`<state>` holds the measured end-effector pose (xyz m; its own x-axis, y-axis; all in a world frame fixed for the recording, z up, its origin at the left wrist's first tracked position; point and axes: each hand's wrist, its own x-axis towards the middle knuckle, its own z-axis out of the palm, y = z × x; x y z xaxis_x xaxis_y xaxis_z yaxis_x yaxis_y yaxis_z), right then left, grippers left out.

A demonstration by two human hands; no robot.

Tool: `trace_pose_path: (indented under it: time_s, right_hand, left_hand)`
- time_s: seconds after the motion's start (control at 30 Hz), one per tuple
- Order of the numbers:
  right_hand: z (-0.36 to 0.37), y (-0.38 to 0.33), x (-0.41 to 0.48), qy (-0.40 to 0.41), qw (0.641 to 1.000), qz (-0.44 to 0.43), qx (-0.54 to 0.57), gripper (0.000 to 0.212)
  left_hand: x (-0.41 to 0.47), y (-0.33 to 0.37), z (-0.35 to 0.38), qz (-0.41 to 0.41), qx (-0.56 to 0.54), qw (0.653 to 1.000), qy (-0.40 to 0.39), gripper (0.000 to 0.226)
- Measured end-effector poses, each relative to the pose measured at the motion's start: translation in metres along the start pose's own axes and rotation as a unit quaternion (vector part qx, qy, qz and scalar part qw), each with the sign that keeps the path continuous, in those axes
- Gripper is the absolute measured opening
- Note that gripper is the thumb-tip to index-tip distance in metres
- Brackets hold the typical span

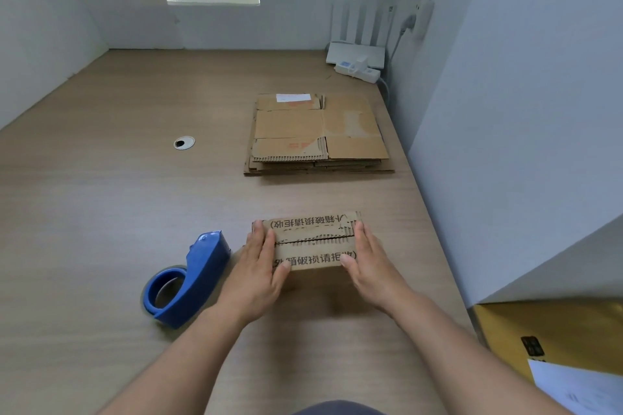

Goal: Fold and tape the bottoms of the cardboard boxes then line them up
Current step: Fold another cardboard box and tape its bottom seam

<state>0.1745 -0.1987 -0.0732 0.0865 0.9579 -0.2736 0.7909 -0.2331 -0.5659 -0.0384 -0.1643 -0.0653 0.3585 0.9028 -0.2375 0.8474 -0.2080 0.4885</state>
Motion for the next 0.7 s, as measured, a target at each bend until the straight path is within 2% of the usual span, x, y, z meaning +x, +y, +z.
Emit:
trace_pose_path:
  time_s: [0.07,0.13,0.17,0.23,0.3,0.4,0.47,0.53,0.6,0.63,0.7]
  right_hand:
    - [-0.001,-0.002,0.000,0.003,1.000,0.008,0.007,0.072]
    - [-0.003,-0.006,0.000,0.039,0.998,0.008,-0.049,0.072]
    - [-0.004,-0.010,0.000,0.082,0.992,-0.013,-0.092,0.070]
    - [-0.004,-0.020,0.003,0.161,0.966,-0.110,-0.168,0.057]
    - [0.002,-0.026,0.008,0.168,0.950,-0.170,-0.199,0.043]
    - [0.010,-0.025,0.010,0.133,0.946,-0.181,-0.233,0.044]
    - [0.012,-0.022,0.011,0.142,0.941,-0.188,-0.243,0.044]
    - [0.014,-0.018,0.013,0.159,0.939,-0.191,-0.238,0.046]
    - [0.017,-0.016,0.014,0.182,0.939,-0.195,-0.216,0.059]
    - [0.019,-0.015,0.014,0.192,0.939,-0.202,-0.202,0.066]
    - [0.021,-0.015,0.013,0.196,0.940,-0.206,-0.189,0.071]
  left_hand:
    - [-0.001,-0.002,-0.002,0.000,0.002,1.000,-0.004,0.069]
    - [-0.001,-0.002,-0.003,0.000,0.009,1.000,-0.009,0.069]
    - [-0.002,-0.003,-0.003,0.000,0.011,1.000,-0.010,0.069]
    - [-0.003,-0.003,-0.004,0.000,0.008,1.000,-0.007,0.069]
    - [-0.003,-0.002,-0.006,0.002,0.009,1.000,-0.007,0.069]
    - [-0.008,-0.003,-0.011,0.010,0.007,1.000,0.011,0.071]
    - [-0.014,-0.008,-0.017,0.002,-0.019,0.998,0.062,0.070]
    - [-0.024,-0.021,-0.024,-0.013,-0.027,0.984,0.176,0.063]
    - [-0.030,-0.042,-0.026,-0.057,-0.007,0.957,0.284,0.058]
    - [-0.033,-0.052,-0.026,-0.096,-0.004,0.947,0.305,0.057]
    - [-0.038,-0.066,-0.029,-0.196,-0.026,0.946,0.255,0.059]
